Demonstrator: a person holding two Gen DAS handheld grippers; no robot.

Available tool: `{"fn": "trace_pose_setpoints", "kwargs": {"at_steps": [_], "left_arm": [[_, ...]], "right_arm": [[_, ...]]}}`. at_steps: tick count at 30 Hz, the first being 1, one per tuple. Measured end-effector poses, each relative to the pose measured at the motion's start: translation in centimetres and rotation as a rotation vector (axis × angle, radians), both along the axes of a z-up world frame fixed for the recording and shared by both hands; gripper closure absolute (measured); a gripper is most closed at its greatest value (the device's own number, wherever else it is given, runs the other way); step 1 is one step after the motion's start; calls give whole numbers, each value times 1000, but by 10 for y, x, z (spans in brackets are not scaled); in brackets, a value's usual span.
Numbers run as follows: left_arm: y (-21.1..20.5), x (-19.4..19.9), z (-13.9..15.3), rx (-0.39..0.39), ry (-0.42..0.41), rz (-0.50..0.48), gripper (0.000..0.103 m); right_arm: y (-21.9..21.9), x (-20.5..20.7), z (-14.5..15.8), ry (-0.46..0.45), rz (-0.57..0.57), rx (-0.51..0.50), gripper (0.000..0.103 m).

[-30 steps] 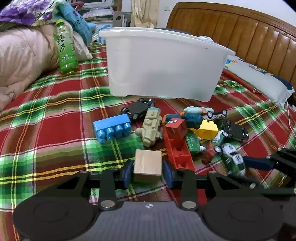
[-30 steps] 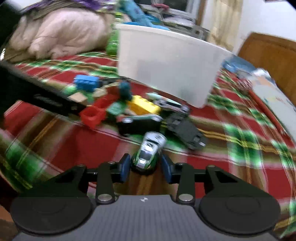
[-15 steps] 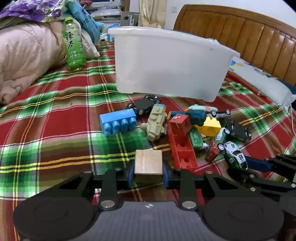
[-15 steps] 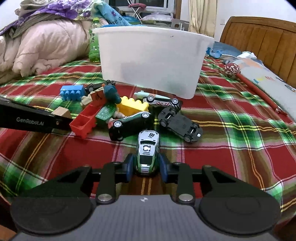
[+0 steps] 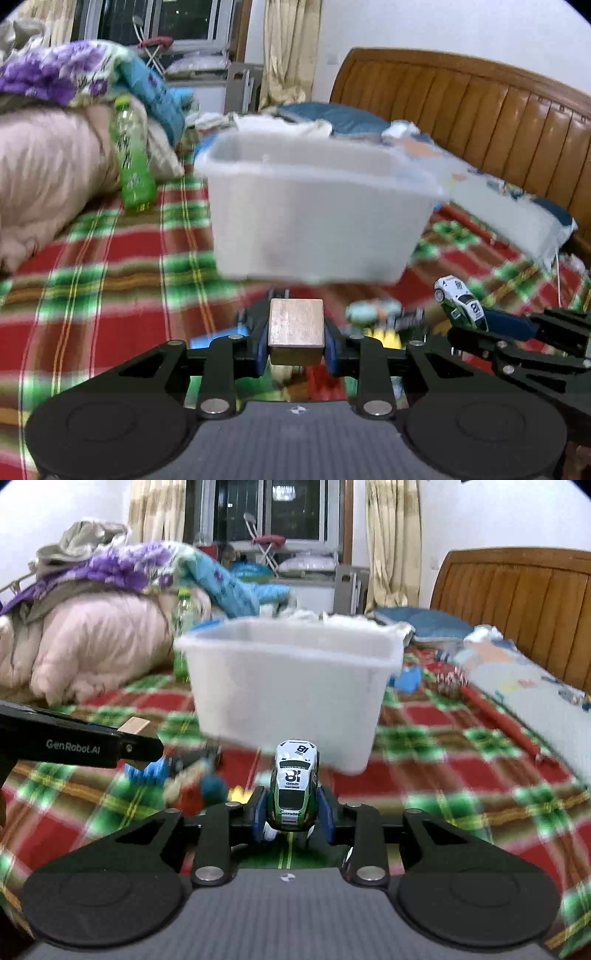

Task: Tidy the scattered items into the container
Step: 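Carry the car and block over the white container and release both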

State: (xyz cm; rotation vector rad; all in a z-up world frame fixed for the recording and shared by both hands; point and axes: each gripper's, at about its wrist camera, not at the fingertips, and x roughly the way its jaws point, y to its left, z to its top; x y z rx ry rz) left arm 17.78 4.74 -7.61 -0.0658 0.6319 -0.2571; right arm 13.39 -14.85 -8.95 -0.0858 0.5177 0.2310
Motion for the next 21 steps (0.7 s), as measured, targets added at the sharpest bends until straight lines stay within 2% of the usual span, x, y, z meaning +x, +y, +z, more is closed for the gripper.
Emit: {"fn": "trace_pose_setpoints", "kwargs": {"at_steps": [9,16,21], "left_arm": [[-18,62,54,-13,-88,19,70],[-32,110,58,10,-89,29,71],[-35,141,54,31,-78,53,71]], "right_arm": [[1,55,39,-116,-13,1,70],[9,94,56,-142,-8,16,70],[10,123,54,-110,-11,26,70]]}}
